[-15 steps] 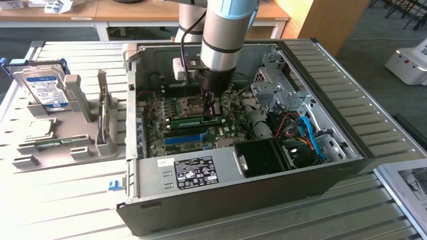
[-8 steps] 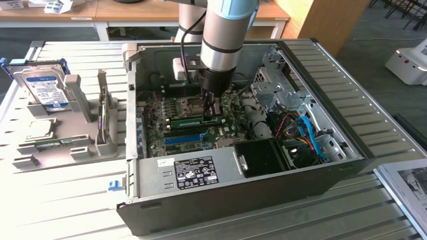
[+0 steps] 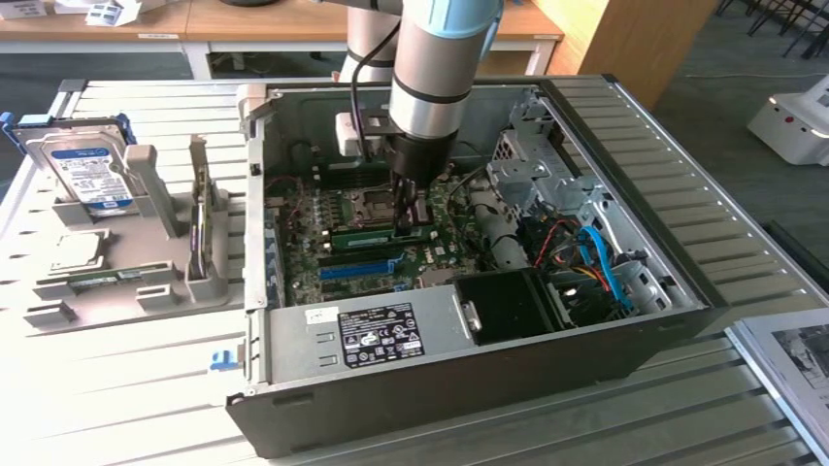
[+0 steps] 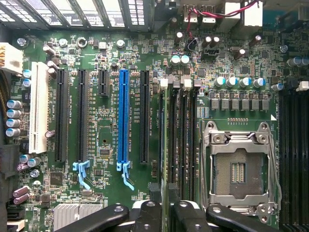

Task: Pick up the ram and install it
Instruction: 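Insert the ram into the slot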

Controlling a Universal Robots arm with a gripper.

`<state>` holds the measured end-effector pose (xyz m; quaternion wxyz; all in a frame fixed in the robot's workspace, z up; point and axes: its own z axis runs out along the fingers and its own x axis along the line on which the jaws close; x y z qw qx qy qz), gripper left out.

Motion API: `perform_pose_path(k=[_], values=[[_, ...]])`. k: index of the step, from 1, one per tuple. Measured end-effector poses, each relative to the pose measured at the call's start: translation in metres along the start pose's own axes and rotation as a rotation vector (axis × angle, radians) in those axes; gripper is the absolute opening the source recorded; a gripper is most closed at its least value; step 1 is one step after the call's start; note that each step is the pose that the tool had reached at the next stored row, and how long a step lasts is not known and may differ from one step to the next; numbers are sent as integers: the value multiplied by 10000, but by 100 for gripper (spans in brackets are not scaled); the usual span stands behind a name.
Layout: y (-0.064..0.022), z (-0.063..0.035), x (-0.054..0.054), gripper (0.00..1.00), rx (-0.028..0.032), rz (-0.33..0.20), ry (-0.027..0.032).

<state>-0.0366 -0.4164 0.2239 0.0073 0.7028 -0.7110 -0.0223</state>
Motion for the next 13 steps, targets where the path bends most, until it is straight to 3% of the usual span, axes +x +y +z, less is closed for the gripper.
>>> perform_pose_path(k=[13], values=[[1, -30, -1, 19, 0, 0, 0]])
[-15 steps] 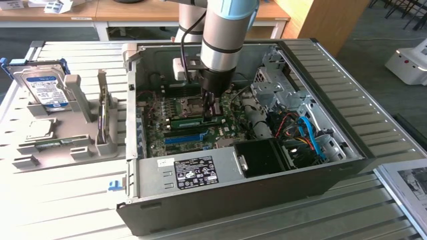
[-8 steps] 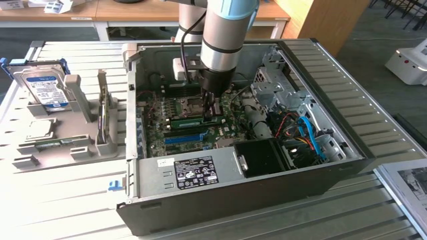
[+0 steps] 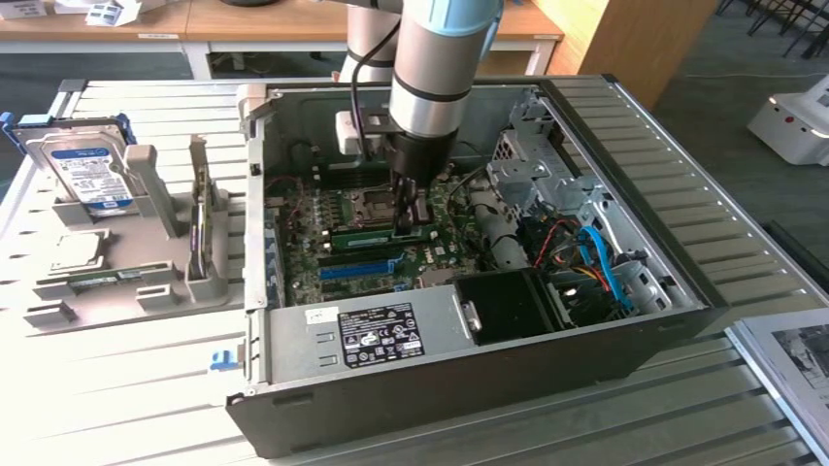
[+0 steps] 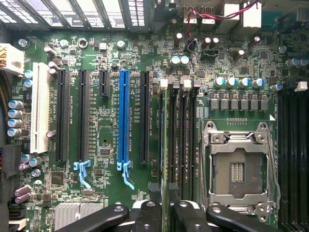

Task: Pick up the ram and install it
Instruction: 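Insert the ram into the slot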

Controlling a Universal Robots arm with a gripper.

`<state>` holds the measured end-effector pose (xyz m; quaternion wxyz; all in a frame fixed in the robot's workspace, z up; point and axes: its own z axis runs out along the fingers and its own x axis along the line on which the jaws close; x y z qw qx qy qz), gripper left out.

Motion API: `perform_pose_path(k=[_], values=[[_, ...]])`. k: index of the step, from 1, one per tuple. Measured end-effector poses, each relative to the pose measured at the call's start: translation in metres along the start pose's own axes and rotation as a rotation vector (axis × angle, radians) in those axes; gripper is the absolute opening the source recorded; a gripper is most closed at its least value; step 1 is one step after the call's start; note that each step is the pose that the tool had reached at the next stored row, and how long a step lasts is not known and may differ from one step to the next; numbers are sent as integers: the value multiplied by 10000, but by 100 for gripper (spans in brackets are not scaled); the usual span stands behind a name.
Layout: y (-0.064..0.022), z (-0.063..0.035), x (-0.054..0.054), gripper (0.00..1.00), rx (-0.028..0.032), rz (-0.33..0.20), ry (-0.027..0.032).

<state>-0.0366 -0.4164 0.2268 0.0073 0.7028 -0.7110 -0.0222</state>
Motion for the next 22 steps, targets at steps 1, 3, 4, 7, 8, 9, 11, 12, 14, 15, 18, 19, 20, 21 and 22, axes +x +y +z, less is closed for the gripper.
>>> perform_pose_path(k=[1, 3, 4, 7, 8, 9, 11, 12, 14, 15, 18, 19, 20, 21, 22], values=[[1, -10, 0, 19, 0, 1, 0], [2, -34, -1, 19, 0, 0, 0], [2, -48, -1, 19, 0, 0, 0], [4, -89, -2, 19, 0, 1, -1], [5, -105, -2, 19, 0, 0, -1], [5, -119, -3, 19, 0, 0, 0], [6, -147, -3, 19, 0, 0, 0], [7, -160, -3, 19, 0, 1, 0], [8, -186, -4, 19, 0, 0, 0], [8, -199, -4, 19, 0, 0, 0], [10, -236, -5, 19, 0, 1, 0], [11, -249, -5, 19, 1, 0, 0], [11, -262, -5, 19, 0, 0, 0], [12, -275, -6, 19, 0, 0, 0], [12, -290, -6, 19, 0, 0, 0]])
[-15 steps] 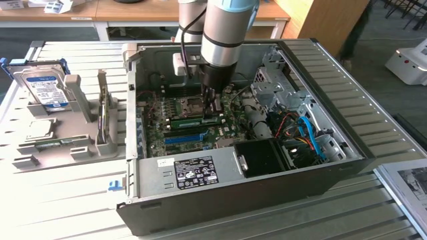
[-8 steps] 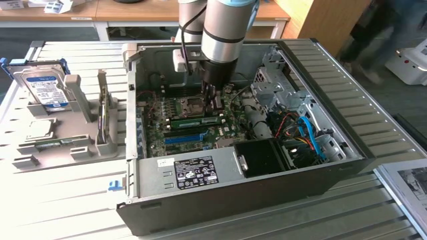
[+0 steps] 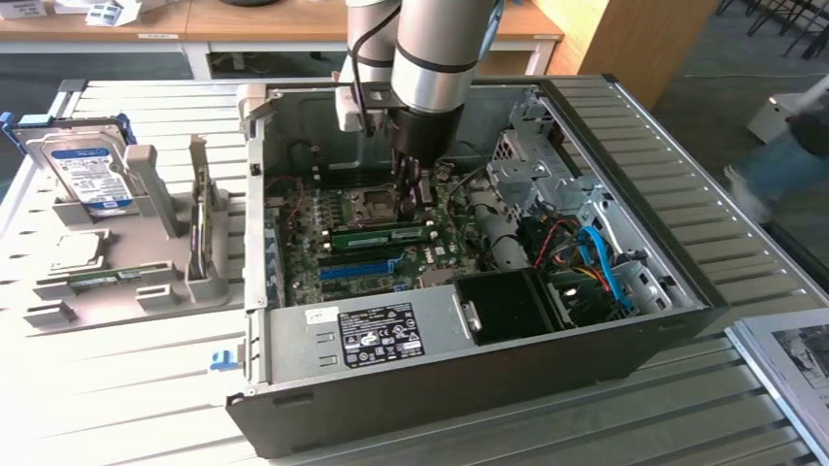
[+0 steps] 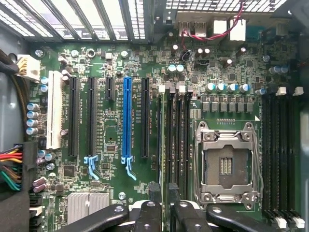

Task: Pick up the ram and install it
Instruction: 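Insert the ram into the slot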

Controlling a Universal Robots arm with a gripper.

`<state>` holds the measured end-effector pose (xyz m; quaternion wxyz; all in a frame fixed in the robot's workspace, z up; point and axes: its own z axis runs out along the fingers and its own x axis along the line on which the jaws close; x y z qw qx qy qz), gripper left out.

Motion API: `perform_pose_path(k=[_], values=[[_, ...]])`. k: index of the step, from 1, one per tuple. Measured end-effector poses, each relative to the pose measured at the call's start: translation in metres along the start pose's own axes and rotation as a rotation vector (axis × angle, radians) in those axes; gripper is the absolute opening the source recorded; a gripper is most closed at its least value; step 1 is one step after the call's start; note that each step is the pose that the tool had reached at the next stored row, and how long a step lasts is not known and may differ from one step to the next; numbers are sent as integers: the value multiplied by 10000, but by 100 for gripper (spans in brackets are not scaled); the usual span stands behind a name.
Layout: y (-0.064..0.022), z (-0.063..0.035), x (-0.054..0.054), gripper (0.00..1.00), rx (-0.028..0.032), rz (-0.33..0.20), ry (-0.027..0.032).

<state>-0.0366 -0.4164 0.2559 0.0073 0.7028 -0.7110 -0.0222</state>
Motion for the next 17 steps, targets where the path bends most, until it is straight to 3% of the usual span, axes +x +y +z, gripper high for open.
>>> perform_pose_path(k=[17], values=[[10, -229, -5, 19, -4, 0, 0]])
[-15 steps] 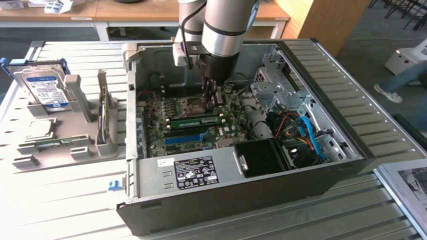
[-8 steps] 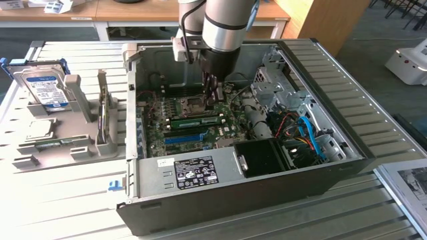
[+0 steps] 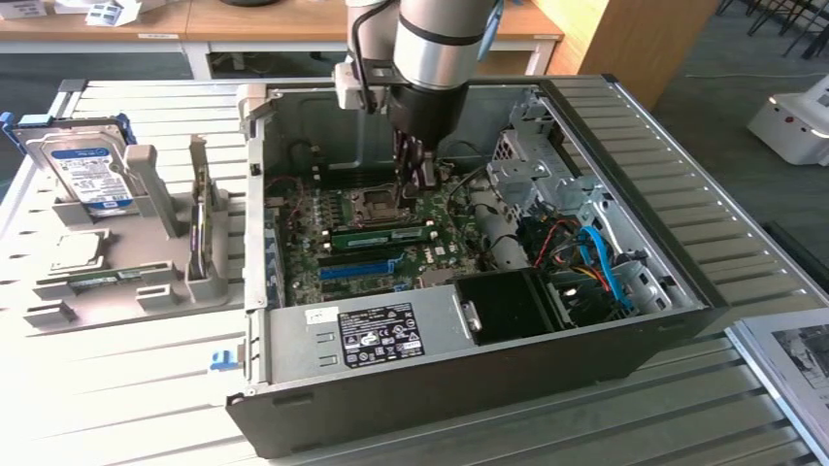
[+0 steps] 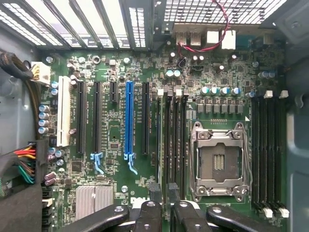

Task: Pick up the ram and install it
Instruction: 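Insert the ram into the slot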

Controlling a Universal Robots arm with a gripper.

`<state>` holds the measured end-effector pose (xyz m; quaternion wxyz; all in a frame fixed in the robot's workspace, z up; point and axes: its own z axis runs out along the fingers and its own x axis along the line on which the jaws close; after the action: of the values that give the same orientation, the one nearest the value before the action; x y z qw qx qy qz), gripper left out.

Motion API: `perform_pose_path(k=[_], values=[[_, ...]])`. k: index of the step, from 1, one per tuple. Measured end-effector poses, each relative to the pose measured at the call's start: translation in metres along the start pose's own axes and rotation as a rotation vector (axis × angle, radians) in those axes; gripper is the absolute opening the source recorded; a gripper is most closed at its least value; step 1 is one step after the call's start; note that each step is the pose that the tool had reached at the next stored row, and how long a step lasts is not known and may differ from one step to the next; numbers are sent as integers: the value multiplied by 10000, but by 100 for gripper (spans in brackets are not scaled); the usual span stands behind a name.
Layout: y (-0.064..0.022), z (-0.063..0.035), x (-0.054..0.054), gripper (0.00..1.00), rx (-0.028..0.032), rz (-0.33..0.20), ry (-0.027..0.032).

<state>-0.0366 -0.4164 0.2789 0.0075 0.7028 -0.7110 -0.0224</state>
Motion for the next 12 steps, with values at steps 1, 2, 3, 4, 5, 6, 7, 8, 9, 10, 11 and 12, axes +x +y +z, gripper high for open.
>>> perform_pose_path(k=[1, 2, 3, 4, 5, 6, 7, 8, 9, 10, 11, 12], values=[[1, -11, 0, 19, 0, 0, 0], [1, -21, 0, 19, 0, 0, 0], [1, -32, 0, 19, 0, 0, 0], [2, -44, -1, 19, -1, 0, 1], [2, -56, -1, 19, 0, 0, 0], [3, -68, -1, 19, 0, 1, 0], [4, -80, -2, 19, 0, 1, 0], [4, -93, -2, 19, 0, 0, 0], [4, -105, -2, 19, -1, 0, 0], [5, -117, -2, 19, -1, 0, -1], [6, -129, -3, 19, -1, 0, 0], [6, -141, -3, 19, -1, 0, 0]])
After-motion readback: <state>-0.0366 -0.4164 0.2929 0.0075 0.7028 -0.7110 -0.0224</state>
